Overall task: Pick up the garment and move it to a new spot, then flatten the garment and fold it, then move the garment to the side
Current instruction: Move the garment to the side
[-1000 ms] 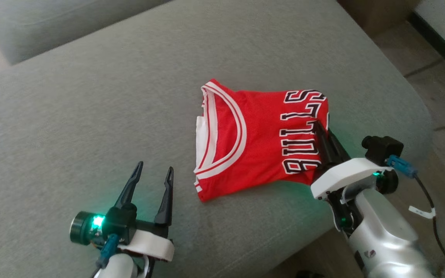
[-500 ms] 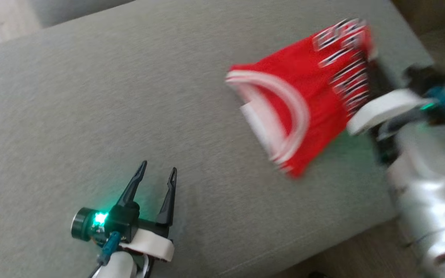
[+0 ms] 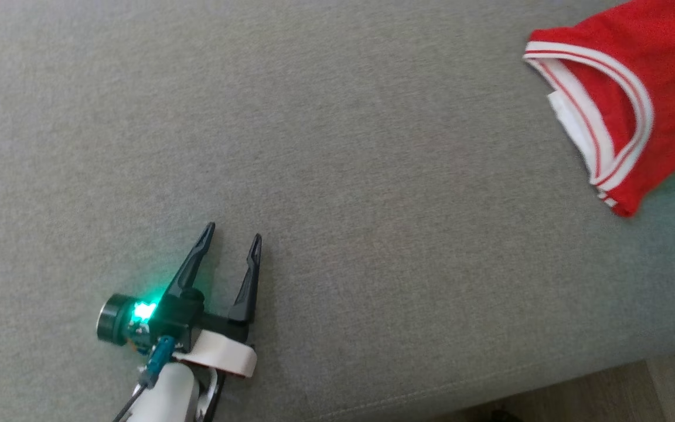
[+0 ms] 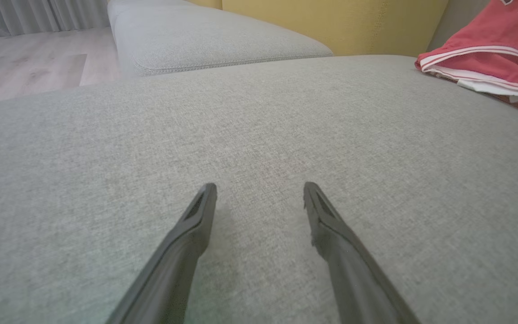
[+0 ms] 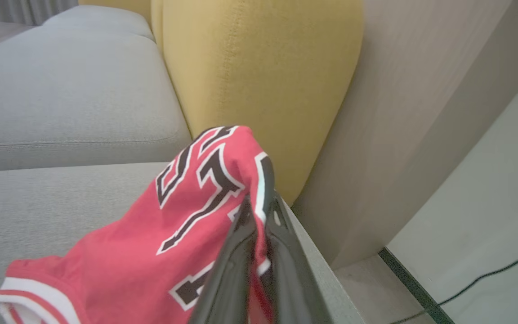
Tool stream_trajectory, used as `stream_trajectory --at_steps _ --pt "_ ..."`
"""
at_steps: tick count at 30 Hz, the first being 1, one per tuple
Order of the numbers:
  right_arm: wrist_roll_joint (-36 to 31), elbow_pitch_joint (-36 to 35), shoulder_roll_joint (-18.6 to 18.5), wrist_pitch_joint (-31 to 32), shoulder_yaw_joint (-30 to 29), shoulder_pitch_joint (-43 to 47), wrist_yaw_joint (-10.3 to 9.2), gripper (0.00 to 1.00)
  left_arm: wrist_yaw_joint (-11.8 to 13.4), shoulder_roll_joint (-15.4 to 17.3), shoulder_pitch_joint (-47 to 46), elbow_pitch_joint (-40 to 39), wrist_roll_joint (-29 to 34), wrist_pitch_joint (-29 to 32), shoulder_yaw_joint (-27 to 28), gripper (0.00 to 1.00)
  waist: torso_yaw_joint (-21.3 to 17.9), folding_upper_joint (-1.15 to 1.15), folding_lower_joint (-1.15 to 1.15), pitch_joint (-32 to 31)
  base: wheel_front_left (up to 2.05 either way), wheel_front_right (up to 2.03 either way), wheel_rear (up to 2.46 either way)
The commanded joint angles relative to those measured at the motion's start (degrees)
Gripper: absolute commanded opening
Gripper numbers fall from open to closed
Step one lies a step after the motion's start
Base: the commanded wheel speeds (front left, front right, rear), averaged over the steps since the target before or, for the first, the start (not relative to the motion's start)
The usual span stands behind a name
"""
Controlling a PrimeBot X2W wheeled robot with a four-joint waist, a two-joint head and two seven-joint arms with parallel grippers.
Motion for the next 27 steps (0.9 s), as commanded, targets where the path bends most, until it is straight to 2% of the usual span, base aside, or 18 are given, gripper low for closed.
stream_trajectory --at_steps 1,4,5,10,11,12,14,17,22,27 --pt "-1.85 -1.32 -1.6 -0.37 -1.59 -1.74 -0.04 0.0 -0.08 0.51 -1.94 -1.66 0.66 -0.13 1.92 1.0 0.85 0.0 -0.01 0.89 0.0 0.0 0.0" --pt "-6.78 -1.59 -1.76 -0.36 -7.23 -1.8 -0.04 0.0 -0.11 0.36 -2.51 -1.62 0.84 -0.13 1.36 1.0 1.03 0.0 -0.01 1.04 0.0 0.0 0.0" --pt "-10.15 -2.34 -1.45 -0.33 -10.9 -1.63 -0.04 0.0 -0.08 0.25 -2.84 -1.7 0.79 -0.13 1.13 1.0 1.0 0.0 -0.01 0.92 0.0 0.0 0.0" --pt "-17.78 -4.79 0.44 -0.19 -18.5 -1.42 -0.04 0.0 0.01 0.11 -3.14 -1.92 0.63 -0.13 0.89 1.0 0.82 0.0 -0.01 0.5 0.0 0.0 0.0" --pt "-18.77 -5.44 1.06 -0.22 -19.72 -1.57 -0.04 0.67 0.01 0.13 -3.17 -1.96 0.62 -0.13 0.9 1.0 0.8 0.0 -0.01 0.48 0.0 0.0 0.0" --pt "-19.59 -5.85 1.65 -0.25 -20.65 -1.72 -0.04 1.0 0.01 0.15 -3.2 -2.01 0.62 -0.13 0.91 1.0 0.79 0.0 -0.01 0.5 0.0 0.0 0.0" --pt "-20.67 -6.76 2.93 -0.31 -21.62 -2.39 -0.04 1.0 0.06 0.19 -3.29 -2.04 0.6 -0.13 0.99 1.0 0.77 0.0 -0.01 0.56 0.0 0.0 0.0" --pt "-19.55 -10.11 5.68 -0.34 -19.32 -3.79 -0.04 1.0 0.22 0.18 -3.44 -1.89 0.51 -0.13 1.18 1.0 0.85 0.0 -0.01 0.53 0.0 0.0 0.0" --pt "-10.8 -16.39 11.66 -0.36 -6.97 -1.83 -0.04 1.0 1.06 -0.07 -2.88 -1.44 -0.05 -0.13 1.86 1.0 1.46 0.0 -0.01 -1.39 0.0 0.0 0.0" --pt "-0.44 -22.58 14.83 -0.36 5.85 6.0 -0.04 1.0 2.09 -0.56 -1.67 -1.45 -0.95 -0.13 2.64 1.0 3.12 0.0 -0.01 -4.78 0.0 0.0 0.0"
